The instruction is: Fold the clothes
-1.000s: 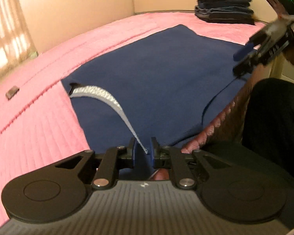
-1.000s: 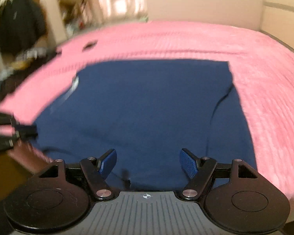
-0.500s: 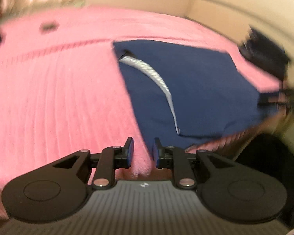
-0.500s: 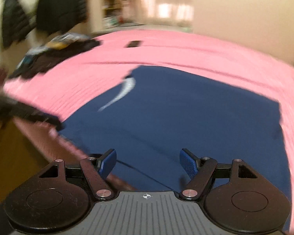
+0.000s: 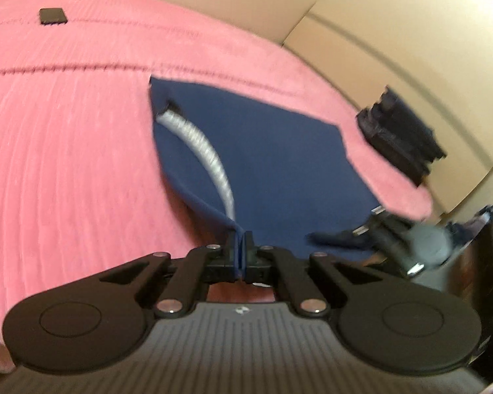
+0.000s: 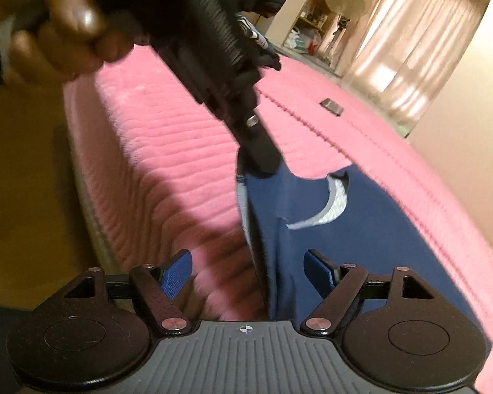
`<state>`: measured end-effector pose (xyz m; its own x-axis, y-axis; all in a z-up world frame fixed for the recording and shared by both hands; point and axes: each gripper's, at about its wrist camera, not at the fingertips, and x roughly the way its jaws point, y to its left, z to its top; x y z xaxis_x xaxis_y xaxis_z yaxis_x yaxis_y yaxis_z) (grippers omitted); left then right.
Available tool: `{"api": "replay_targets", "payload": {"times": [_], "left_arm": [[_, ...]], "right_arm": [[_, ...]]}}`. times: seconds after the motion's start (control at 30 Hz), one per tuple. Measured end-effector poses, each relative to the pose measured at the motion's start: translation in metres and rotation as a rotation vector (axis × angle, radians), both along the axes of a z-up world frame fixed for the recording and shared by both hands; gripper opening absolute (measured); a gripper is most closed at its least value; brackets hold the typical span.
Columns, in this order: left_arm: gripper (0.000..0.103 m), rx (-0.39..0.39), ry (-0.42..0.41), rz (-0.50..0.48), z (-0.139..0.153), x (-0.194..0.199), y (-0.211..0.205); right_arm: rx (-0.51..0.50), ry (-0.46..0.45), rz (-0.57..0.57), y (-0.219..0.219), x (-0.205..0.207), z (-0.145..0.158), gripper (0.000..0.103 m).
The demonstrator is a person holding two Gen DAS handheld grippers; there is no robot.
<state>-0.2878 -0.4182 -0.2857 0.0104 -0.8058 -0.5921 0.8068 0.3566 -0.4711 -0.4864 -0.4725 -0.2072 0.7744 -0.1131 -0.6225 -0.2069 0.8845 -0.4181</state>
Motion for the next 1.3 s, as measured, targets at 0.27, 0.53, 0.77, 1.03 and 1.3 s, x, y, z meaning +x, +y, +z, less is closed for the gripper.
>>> {"api": "replay_targets", "payload": {"times": [0.27,0.53,0.77,1.03,1.3], "left_arm": [[0.000,-0.038,0.006,-0.028,0.011,0.008,-0.003],[0.037,-0.058,0.117,0.019,0.002,0.066,0.003],[0.045,-0.002,0.271,0.135,-0.031,0.168,-0.067],[0.046,0.121,0.397,0.049,-0.062,0.210,-0.148],[0.006,0.128,0.284,-0.031,-0.018,0.178,-0.171]], "right_arm": [[-0.055,-0.004,-0.096,-0.019,0.011,-0.017,0.005],[0.030,-0.065,-0.116,-0.035,-0.003,0.006,0.005],[0.129,-0.083,-0.143,-0.046,-0.013,0.020,0.005],[0.220,-0.132,-0.188,-0.058,-0.025,0.029,0.005],[0.485,-0.266,-0.331,-0.111,-0.058,0.053,0.005]]}}
